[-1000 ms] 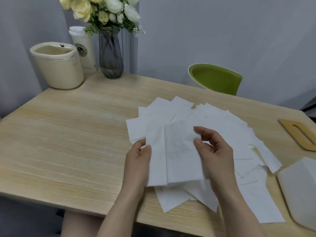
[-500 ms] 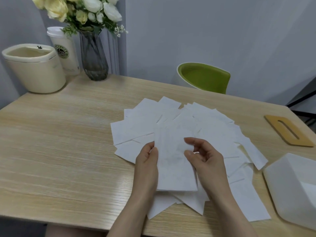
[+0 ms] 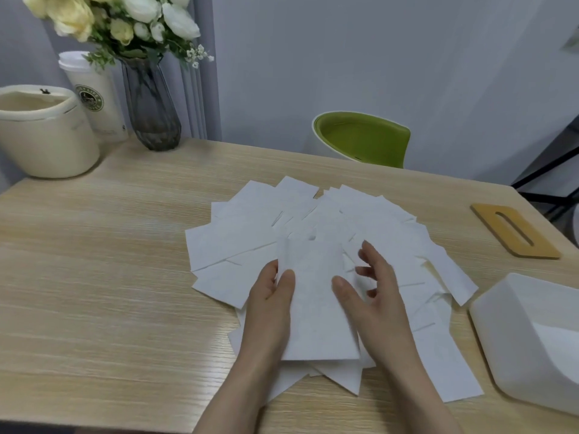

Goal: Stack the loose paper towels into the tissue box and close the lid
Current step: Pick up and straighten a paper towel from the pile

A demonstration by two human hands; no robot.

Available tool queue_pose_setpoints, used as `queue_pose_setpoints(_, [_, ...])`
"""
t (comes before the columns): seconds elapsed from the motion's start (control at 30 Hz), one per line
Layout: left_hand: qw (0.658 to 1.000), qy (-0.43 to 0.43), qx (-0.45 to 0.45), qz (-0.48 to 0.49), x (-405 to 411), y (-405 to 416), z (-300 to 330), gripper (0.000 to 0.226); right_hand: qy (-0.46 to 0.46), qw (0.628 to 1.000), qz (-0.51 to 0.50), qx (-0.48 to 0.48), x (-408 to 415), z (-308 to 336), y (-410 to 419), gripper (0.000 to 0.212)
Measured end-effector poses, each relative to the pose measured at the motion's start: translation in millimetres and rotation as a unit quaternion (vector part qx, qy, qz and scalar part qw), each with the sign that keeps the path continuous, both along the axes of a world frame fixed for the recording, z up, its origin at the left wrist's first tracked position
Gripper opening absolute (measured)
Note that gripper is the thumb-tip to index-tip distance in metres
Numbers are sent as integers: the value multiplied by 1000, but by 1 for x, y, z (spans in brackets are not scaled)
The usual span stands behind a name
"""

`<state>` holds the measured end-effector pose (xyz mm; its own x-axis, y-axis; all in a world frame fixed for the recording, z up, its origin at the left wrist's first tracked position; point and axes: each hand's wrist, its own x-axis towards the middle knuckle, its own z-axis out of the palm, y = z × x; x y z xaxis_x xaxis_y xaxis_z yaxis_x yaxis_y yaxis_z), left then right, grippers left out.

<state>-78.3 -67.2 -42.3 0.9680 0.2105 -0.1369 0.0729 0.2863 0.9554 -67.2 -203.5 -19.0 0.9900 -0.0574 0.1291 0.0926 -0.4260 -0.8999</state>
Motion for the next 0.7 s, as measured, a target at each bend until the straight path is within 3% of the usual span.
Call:
queue_pose_setpoints(0.17, [999,-3,-15,-41,-1,-14,-2,24,99,993,60,39,-5,-8,1,74])
queue_pose_setpoints(0.47, [1000,-7,-9,-2,3,-26,-2,21,83,991,49,91,-7,-7,-10,76])
queue_pose_setpoints(0.7, [989,43,-118,74,11,-36,0,16,77,986,23,145,-24,-24,-20,70])
